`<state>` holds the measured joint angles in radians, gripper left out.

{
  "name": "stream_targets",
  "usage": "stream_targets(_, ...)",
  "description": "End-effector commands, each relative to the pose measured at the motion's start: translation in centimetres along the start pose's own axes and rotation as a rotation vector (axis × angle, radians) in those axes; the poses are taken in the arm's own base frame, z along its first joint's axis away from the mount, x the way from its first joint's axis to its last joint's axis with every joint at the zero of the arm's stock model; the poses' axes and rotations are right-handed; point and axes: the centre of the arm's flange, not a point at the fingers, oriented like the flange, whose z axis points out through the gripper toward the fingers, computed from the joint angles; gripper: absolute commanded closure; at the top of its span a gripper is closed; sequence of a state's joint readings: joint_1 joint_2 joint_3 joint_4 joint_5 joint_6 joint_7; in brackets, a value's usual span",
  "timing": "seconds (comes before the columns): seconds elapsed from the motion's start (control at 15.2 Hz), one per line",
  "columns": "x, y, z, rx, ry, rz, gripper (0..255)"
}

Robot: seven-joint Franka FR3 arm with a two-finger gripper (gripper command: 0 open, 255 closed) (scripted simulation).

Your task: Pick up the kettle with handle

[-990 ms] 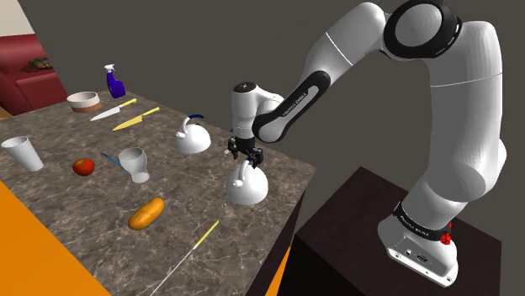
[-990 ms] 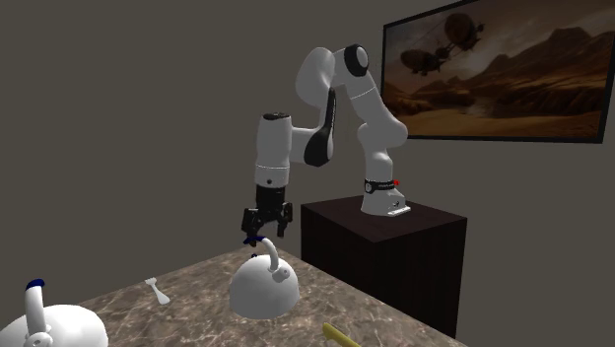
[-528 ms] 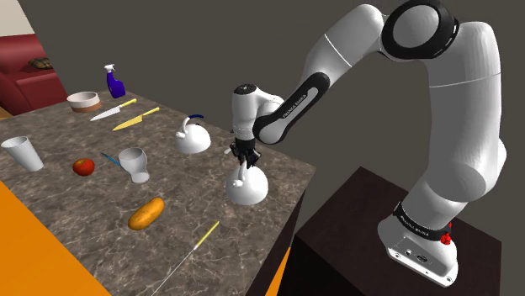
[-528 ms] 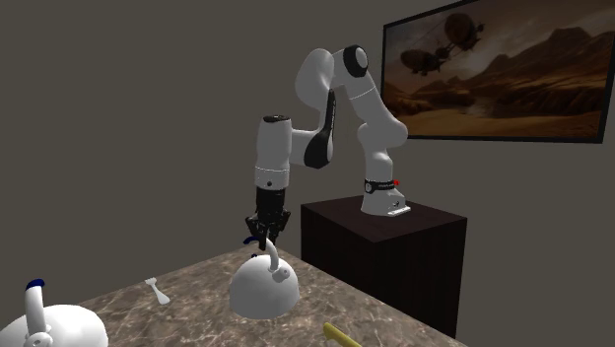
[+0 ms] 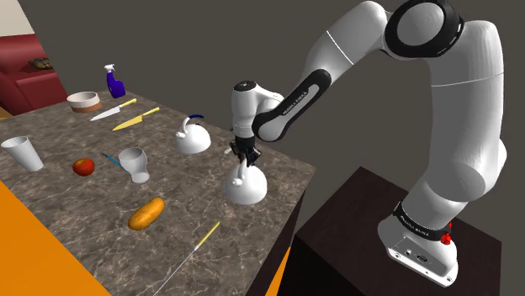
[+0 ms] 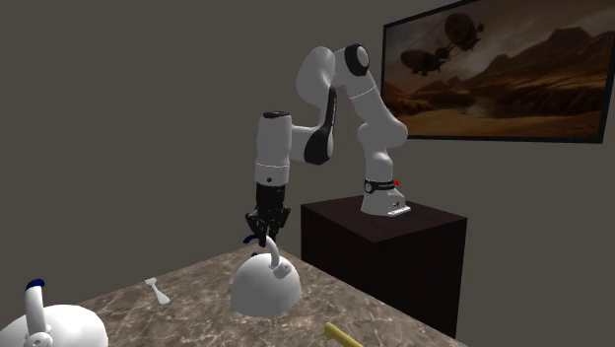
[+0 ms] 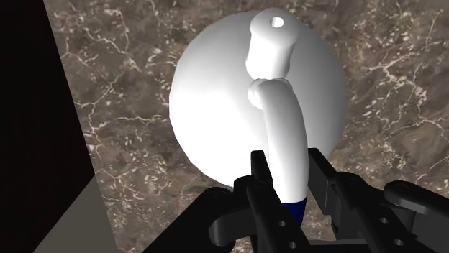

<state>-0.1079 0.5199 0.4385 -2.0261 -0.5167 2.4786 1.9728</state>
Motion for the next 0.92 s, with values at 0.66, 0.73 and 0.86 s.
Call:
stream_targets(0.66, 0.7, -0.2, -6.3, 0.001, 0.000, 0.000, 255)
stream_targets(0.73, 0.7, -0.2, -6.8, 0.001, 0.000, 0.000, 255)
stream_targets(0.86, 0.7, -0.2, -6.9, 0.001, 0.000, 0.000, 255)
